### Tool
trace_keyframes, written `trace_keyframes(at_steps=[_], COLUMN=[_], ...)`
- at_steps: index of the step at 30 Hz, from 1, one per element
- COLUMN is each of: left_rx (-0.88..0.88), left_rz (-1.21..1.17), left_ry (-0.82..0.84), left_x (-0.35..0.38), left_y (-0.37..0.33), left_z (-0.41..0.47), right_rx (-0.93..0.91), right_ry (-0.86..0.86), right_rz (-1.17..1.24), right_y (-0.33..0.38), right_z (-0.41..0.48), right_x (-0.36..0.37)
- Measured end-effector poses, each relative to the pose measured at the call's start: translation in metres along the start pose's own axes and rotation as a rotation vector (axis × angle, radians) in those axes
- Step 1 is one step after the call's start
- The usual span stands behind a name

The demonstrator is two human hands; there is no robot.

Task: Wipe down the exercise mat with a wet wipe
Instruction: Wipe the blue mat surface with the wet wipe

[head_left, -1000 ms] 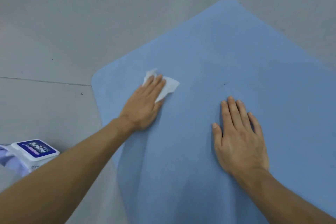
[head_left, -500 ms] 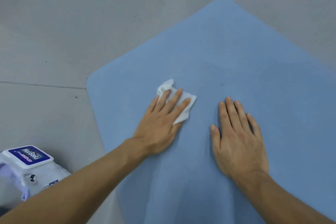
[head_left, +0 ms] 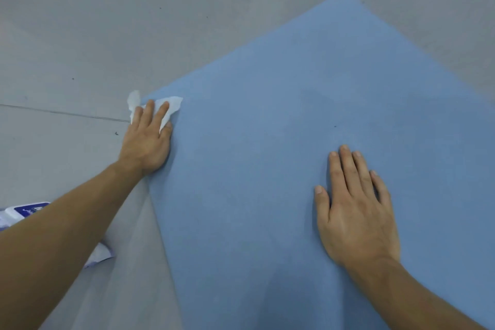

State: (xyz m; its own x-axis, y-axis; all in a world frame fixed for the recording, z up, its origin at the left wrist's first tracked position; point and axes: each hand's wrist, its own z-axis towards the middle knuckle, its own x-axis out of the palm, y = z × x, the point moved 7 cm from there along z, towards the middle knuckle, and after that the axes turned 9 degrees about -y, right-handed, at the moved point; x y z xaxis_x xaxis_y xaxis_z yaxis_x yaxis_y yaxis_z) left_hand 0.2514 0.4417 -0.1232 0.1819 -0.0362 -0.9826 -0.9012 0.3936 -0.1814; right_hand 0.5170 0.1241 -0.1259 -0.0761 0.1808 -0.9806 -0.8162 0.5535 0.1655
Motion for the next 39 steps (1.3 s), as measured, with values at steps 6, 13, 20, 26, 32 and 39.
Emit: trace_keyframes(at_steps=[6, 13, 20, 26, 32, 39], left_rx=[0.153, 0.522, 0.427, 0.093, 0.073, 0.286], left_rz=[-0.018, 0.015, -0.029, 0.002, -0.052, -0.028], left_ry=[0.069, 0.153, 0.119, 0.028, -0.006, 0.148], left_x=[0.011, 0.017, 0.008, -0.004, 0.001, 0.004], left_y=[-0.059, -0.139, -0.09, 0.006, 0.005, -0.051], left_z=[-0.042, -0.137, -0.104, -0.036, -0.041, -0.105], right_rx=[0.007, 0.005, -0.001, -0.002, 0.002, 0.003], right_ry=[-0.009, 0.006, 0.012, 0.006, -0.006, 0.005], right_rz=[0.002, -0.004, -0.002, 0.001, -0.003, 0.001], right_y=[-0.001, 0.0, 0.0, -0.001, 0.0, 0.001], right_z=[0.0, 0.001, 0.0, -0.001, 0.0, 0.0], right_x=[0.0, 0.0, -0.001, 0.0, 0.001, 0.0])
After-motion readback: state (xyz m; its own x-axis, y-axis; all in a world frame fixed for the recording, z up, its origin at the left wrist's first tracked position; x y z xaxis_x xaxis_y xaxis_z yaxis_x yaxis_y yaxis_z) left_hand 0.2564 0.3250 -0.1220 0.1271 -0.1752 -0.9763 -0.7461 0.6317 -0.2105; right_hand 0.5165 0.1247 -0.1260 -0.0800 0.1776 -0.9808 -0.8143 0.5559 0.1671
